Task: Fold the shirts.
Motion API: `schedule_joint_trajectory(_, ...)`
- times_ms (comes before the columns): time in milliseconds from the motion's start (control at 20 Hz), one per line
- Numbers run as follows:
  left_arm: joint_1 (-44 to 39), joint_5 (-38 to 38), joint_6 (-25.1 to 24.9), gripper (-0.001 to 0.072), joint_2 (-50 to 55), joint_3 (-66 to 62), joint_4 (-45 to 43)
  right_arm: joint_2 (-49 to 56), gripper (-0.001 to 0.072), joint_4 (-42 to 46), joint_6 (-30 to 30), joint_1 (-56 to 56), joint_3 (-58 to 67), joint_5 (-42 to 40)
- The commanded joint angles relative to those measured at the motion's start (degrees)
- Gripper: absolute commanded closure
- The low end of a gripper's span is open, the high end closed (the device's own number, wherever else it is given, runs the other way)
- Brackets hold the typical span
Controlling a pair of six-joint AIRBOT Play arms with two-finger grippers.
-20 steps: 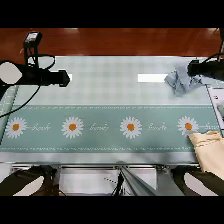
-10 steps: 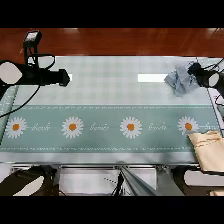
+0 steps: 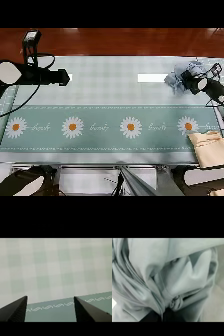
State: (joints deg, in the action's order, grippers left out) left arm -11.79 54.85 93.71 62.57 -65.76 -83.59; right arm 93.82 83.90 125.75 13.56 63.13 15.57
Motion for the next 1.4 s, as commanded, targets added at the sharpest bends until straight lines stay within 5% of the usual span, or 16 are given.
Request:
schedule_joint_trajectory(0,0.0,1.6,0.0,-0.0012,-1.1,-3.5,0.0,-5.2,0.0692,-3.0,-3.6,-0.2,0.2,0.1)
schedule_joint_trajectory(400,-0.4,11.9,-0.2,-0.0012,-8.9,-29.3,1.9,-39.3,0.0691,-13.4,-34.3,-0.2,12.6,13.5)
schedule_joint_trajectory(750,-1.0,13.4,-0.2,-0.0012,-20.7,-37.4,6.1,-53.6,0.0691,-26.9,-40.3,-0.2,17.6,35.6)
schedule_joint_trajectory(950,-1.0,23.5,0.1,-0.0012,-22.0,-37.4,6.1,-53.2,0.0692,-43.3,-45.0,-0.2,17.6,53.2)
schedule_joint_trajectory(1050,-1.0,26.9,0.1,-0.0012,-21.4,-36.1,6.1,-52.1,0.0692,-44.2,-45.0,-0.2,16.9,58.6)
schedule_joint_trajectory(1200,-1.0,27.3,0.1,-0.0012,-21.0,-32.6,7.8,-52.1,0.0692,-42.1,-44.7,-7.3,11.4,58.6)
schedule_joint_trajectory(1350,-1.0,27.3,0.1,-0.0012,-20.6,-29.1,9.7,-52.1,0.0692,-32.2,-39.2,-27.1,1.9,49.9)
